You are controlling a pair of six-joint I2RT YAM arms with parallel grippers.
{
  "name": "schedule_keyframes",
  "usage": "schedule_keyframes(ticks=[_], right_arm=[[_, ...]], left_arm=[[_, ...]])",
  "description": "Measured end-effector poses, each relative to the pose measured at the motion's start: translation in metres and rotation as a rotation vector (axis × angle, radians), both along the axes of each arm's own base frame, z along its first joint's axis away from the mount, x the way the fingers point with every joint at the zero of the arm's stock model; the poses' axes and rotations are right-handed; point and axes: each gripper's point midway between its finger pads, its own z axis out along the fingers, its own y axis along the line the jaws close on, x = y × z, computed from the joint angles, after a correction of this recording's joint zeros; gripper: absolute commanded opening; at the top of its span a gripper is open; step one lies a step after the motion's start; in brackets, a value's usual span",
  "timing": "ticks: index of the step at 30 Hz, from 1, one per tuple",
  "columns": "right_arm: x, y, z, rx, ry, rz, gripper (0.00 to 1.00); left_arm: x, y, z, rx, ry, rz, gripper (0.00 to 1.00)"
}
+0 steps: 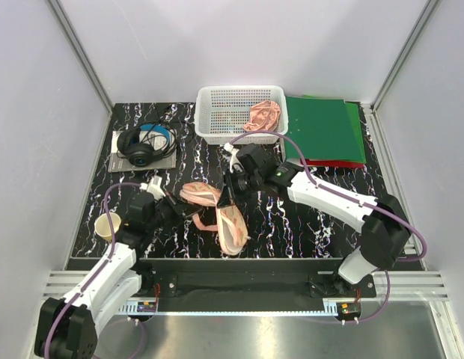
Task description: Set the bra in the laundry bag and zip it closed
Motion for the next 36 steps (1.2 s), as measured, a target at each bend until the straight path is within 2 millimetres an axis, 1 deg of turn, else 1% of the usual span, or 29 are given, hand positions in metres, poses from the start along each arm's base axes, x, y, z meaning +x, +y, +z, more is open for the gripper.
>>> schedule_keyframes(ticks=[5, 6, 7, 11, 13, 15, 17, 19, 22, 25, 28, 29, 30, 32, 33, 35, 36], right_arm=[[-0.007, -0.005, -0.010, -0.012, 0.020, 0.018, 0.10], [-0.009, -0.006, -0.012, -0.016, 0.021, 0.020, 0.11], [-0.010, -0.008, -0.014, -0.020, 0.024, 0.023, 0.15], [-0.013, -0.012, -0.022, -0.036, 0.026, 0.033, 0.16], [-0.015, -0.014, -0.026, -0.045, 0.027, 0.037, 0.20], [-0.016, -0.015, -0.030, -0.050, 0.026, 0.043, 0.44], [-0.017, -0.016, -0.032, -0.055, 0.024, 0.051, 0.61], [-0.015, -0.017, -0.034, -0.060, 0.006, 0.063, 0.67], [-0.009, -0.015, -0.038, -0.072, -0.027, 0.074, 0.68], [0.005, -0.009, -0.047, -0.103, -0.073, 0.076, 0.68], [0.018, -0.002, -0.062, -0.146, -0.101, 0.080, 0.69], [0.021, 0.000, -0.070, -0.167, -0.104, 0.081, 0.68], [0.022, 0.003, -0.077, -0.185, -0.103, 0.085, 0.67], [0.024, 0.010, -0.091, -0.224, -0.106, 0.085, 0.62], [0.023, 0.016, -0.098, -0.240, -0.109, 0.090, 0.59], [0.023, 0.029, -0.108, -0.266, -0.121, 0.099, 0.50], [0.023, 0.036, -0.111, -0.275, -0.130, 0.103, 0.49]], left_arm=[[0.005, 0.000, 0.006, 0.057, -0.023, -0.033, 0.00], [0.006, 0.000, 0.006, 0.067, -0.024, -0.039, 0.00], [0.006, 0.000, 0.005, 0.074, -0.024, -0.044, 0.00], [0.006, -0.002, 0.001, 0.093, -0.016, -0.075, 0.00], [0.004, -0.003, -0.002, 0.100, -0.005, -0.090, 0.00], [0.004, -0.004, -0.003, 0.102, -0.003, -0.101, 0.00], [0.003, -0.004, -0.003, 0.105, -0.004, -0.111, 0.00], [0.003, -0.005, -0.004, 0.108, -0.003, -0.120, 0.00], [0.002, -0.005, -0.008, 0.110, 0.011, -0.128, 0.00], [0.001, -0.006, -0.010, 0.111, 0.022, -0.130, 0.00], [-0.002, 0.002, -0.014, 0.140, 0.045, -0.098, 0.01], [-0.003, 0.007, -0.016, 0.160, 0.052, -0.071, 0.05], [-0.004, 0.012, -0.017, 0.179, 0.056, -0.045, 0.07], [-0.007, 0.026, -0.015, 0.220, 0.051, 0.028, 0.09], [-0.008, 0.033, -0.013, 0.236, 0.040, 0.065, 0.10], [-0.010, 0.044, -0.008, 0.257, 0.018, 0.123, 0.12], [-0.011, 0.050, -0.004, 0.266, 0.001, 0.153, 0.12]])
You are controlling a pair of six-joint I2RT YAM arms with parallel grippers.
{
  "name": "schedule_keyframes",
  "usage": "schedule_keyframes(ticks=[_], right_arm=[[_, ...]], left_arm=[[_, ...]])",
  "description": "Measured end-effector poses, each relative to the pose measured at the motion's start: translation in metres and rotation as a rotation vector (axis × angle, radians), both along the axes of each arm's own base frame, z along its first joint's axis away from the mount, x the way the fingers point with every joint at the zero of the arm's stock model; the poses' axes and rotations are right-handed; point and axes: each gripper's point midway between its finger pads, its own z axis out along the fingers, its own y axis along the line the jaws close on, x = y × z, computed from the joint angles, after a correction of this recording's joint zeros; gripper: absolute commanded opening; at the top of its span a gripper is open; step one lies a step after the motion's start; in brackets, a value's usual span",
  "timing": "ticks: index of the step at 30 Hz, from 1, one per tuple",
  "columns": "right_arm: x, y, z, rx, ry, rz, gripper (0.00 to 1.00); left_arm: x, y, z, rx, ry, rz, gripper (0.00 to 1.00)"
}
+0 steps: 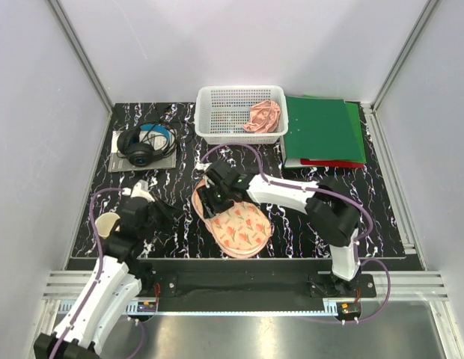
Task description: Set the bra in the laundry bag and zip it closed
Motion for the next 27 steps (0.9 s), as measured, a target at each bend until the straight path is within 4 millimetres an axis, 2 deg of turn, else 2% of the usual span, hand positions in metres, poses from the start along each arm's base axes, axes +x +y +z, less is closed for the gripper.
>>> schedule_keyframes(ticks=[5, 9, 13, 14, 16, 18, 21, 22, 26, 27], right_arm=[[-0.002, 0.019, -0.015, -0.051, -0.048, 0.007, 0.40], [0.000, 0.016, -0.025, -0.101, -0.090, -0.001, 0.32], [0.006, 0.015, -0.027, -0.125, -0.117, -0.010, 0.29], [0.007, 0.015, -0.027, -0.127, -0.122, -0.011, 0.29], [0.008, 0.014, -0.028, -0.133, -0.130, -0.013, 0.29], [0.007, 0.015, -0.029, -0.141, -0.140, -0.012, 0.29], [0.003, 0.016, -0.033, -0.158, -0.153, -0.009, 0.22], [0.002, 0.016, -0.036, -0.167, -0.157, -0.008, 0.17], [0.000, 0.016, -0.044, -0.194, -0.170, -0.015, 0.14], [-0.001, 0.016, -0.044, -0.197, -0.174, -0.018, 0.10]], left_arm=[[-0.004, 0.015, 0.001, 0.049, 0.003, 0.065, 0.11], [-0.008, 0.018, -0.011, 0.079, 0.067, 0.069, 0.10], [-0.011, 0.019, -0.020, 0.096, 0.113, 0.067, 0.11], [-0.011, 0.020, -0.021, 0.097, 0.118, 0.066, 0.12], [-0.012, 0.020, -0.022, 0.099, 0.125, 0.066, 0.25], [-0.012, 0.020, -0.023, 0.097, 0.127, 0.068, 0.32], [-0.011, 0.019, -0.025, 0.095, 0.141, 0.070, 0.35], [-0.011, 0.018, -0.026, 0.095, 0.147, 0.068, 0.35], [-0.008, 0.013, -0.031, 0.084, 0.176, 0.048, 0.33], [-0.008, 0.012, -0.032, 0.081, 0.181, 0.043, 0.33]])
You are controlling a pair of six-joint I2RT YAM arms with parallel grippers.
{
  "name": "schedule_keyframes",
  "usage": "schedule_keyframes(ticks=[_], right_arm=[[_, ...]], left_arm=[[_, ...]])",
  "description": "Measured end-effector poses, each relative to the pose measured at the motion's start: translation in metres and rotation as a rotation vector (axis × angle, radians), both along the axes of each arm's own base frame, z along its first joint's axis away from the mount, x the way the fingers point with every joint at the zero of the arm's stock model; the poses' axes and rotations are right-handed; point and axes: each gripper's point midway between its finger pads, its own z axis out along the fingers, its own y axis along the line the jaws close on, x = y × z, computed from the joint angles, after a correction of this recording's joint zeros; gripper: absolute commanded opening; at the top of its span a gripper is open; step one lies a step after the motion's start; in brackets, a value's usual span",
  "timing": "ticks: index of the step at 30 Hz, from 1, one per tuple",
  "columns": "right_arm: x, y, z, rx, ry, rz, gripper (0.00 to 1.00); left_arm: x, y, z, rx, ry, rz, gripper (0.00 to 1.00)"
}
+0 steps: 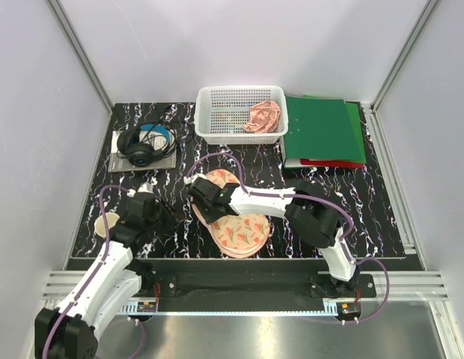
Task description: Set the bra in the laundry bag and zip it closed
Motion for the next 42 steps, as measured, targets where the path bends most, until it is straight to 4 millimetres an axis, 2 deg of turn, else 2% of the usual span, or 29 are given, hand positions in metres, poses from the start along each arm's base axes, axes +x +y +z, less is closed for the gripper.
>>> schedule_keyframes(ticks=[2, 8, 11, 13, 16, 18, 19, 20, 21, 22, 23, 24, 25, 26, 28, 29, 31, 32, 35, 37, 39, 40, 42], right_arm=[[0.000, 0.000, 0.000, -0.004, -0.010, -0.007, 0.00], [0.002, -0.001, 0.005, -0.006, -0.036, -0.028, 0.00], [0.002, -0.008, 0.030, 0.024, -0.045, -0.043, 0.00], [0.004, -0.018, 0.064, 0.098, -0.036, -0.066, 0.00], [0.023, -0.056, 0.122, 0.249, -0.023, -0.144, 0.00], [0.050, -0.101, 0.153, 0.341, -0.050, -0.245, 0.00], [0.064, -0.126, 0.160, 0.368, -0.070, -0.304, 0.00], [0.072, -0.146, 0.163, 0.379, -0.077, -0.347, 0.00], [0.081, -0.173, 0.159, 0.390, -0.081, -0.405, 0.00], [0.083, -0.189, 0.152, 0.382, -0.075, -0.440, 0.00], [0.085, -0.211, 0.138, 0.360, -0.058, -0.488, 0.00], [0.085, -0.225, 0.128, 0.336, -0.043, -0.518, 0.08], [0.082, -0.238, 0.116, 0.303, -0.020, -0.541, 0.21], [0.077, -0.244, 0.108, 0.281, 0.009, -0.545, 0.25], [0.067, -0.236, 0.103, 0.279, 0.052, -0.509, 0.38], [0.061, -0.228, 0.102, 0.278, 0.057, -0.479, 0.41], [0.040, -0.198, 0.102, 0.277, 0.077, -0.382, 0.44], [0.027, -0.181, 0.103, 0.281, 0.095, -0.327, 0.51], [-0.011, -0.140, 0.101, 0.280, 0.146, -0.198, 0.59], [-0.033, -0.119, 0.101, 0.269, 0.164, -0.121, 0.59], [-0.051, -0.098, 0.102, 0.258, 0.179, -0.052, 0.58], [-0.057, -0.086, 0.103, 0.253, 0.183, -0.021, 0.54], [-0.061, -0.068, 0.102, 0.245, 0.181, 0.011, 0.38]], left_arm=[[0.001, -0.003, -0.004, -0.008, 0.020, -0.011, 0.33], [0.007, -0.013, 0.001, -0.046, 0.000, -0.042, 0.39], [0.012, -0.022, 0.004, -0.082, -0.010, -0.078, 0.38], [0.015, -0.030, 0.005, -0.112, -0.016, -0.107, 0.38], [0.022, -0.043, 0.005, -0.152, -0.019, -0.155, 0.40], [0.023, -0.053, -0.001, -0.168, 0.007, -0.192, 0.40], [0.024, -0.059, -0.004, -0.171, 0.028, -0.213, 0.40], [0.025, -0.066, -0.006, -0.175, 0.049, -0.238, 0.37], [0.027, -0.074, -0.007, -0.179, 0.062, -0.263, 0.26], [0.030, -0.081, -0.006, -0.183, 0.069, -0.281, 0.25], [0.034, -0.088, -0.004, -0.191, 0.078, -0.304, 0.27], [0.039, -0.094, -0.001, -0.194, 0.075, -0.319, 0.31], [0.043, -0.096, 0.003, -0.196, 0.063, -0.326, 0.43], [0.044, -0.096, 0.007, -0.195, 0.045, -0.327, 0.47], [0.041, -0.091, 0.021, -0.182, -0.005, -0.319, 0.57], [0.039, -0.086, 0.032, -0.170, -0.042, -0.307, 0.58], [0.036, -0.078, 0.057, -0.160, -0.114, -0.290, 0.57], [0.036, -0.074, 0.070, -0.157, -0.137, -0.279, 0.53], [0.038, -0.069, 0.097, -0.182, -0.146, -0.258, 0.51], [0.037, -0.067, 0.100, -0.207, -0.117, -0.238, 0.51], [0.024, -0.065, 0.093, -0.232, -0.061, -0.213, 0.49], [0.017, -0.063, 0.090, -0.242, -0.040, -0.199, 0.47], [0.004, -0.058, 0.085, -0.256, -0.013, -0.172, 0.43]])
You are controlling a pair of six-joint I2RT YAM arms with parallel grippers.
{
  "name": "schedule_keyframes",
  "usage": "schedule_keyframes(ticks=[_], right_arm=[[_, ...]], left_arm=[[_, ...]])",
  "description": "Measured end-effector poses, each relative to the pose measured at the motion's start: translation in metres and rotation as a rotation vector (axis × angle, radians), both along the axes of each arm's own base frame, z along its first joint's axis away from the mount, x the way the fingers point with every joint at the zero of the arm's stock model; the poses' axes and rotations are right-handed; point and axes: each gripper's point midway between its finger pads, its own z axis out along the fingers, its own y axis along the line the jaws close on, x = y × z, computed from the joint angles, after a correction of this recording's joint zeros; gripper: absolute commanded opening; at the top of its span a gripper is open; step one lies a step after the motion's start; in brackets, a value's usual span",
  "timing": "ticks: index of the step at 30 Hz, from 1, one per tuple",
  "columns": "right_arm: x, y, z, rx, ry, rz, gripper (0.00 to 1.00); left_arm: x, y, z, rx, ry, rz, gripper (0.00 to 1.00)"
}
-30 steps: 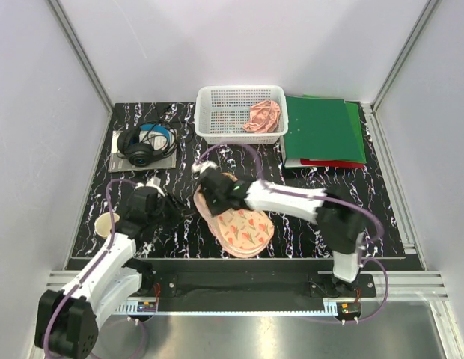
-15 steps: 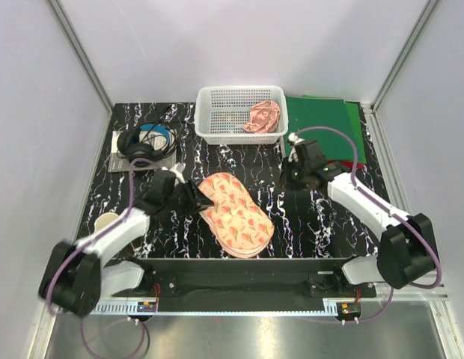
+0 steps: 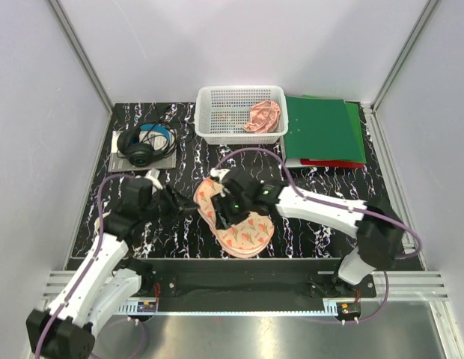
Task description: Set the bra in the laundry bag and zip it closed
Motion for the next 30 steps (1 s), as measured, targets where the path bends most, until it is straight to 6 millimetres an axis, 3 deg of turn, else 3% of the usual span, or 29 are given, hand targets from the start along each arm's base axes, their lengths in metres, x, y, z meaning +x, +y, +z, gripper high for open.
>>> schedule_keyframes(ticks=[5, 9, 11, 17, 24, 26, 30], right_arm=[[0.020, 0.035, -0.024, -0.040, -0.017, -0.028, 0.35], [0.034, 0.035, -0.059, -0.131, -0.025, -0.072, 0.29], [0.037, 0.034, -0.067, -0.153, -0.032, -0.084, 0.29], [0.043, 0.041, -0.072, -0.161, -0.048, -0.095, 0.26], [0.037, 0.053, -0.082, -0.174, -0.046, -0.083, 0.25], [0.038, 0.056, -0.086, -0.178, -0.042, -0.085, 0.20], [0.041, 0.062, -0.093, -0.185, -0.039, -0.090, 0.00]], left_arm=[[-0.021, 0.025, -0.018, 0.018, 0.100, 0.091, 0.41], [-0.034, 0.037, -0.031, 0.063, 0.164, 0.104, 0.41], [-0.039, 0.039, -0.032, 0.081, 0.178, 0.094, 0.41], [-0.047, 0.041, -0.032, 0.102, 0.176, 0.073, 0.42], [-0.052, 0.042, -0.032, 0.118, 0.178, 0.055, 0.42], [-0.052, 0.042, -0.031, 0.123, 0.175, 0.049, 0.42], [-0.050, 0.042, -0.030, 0.131, 0.176, 0.042, 0.42]])
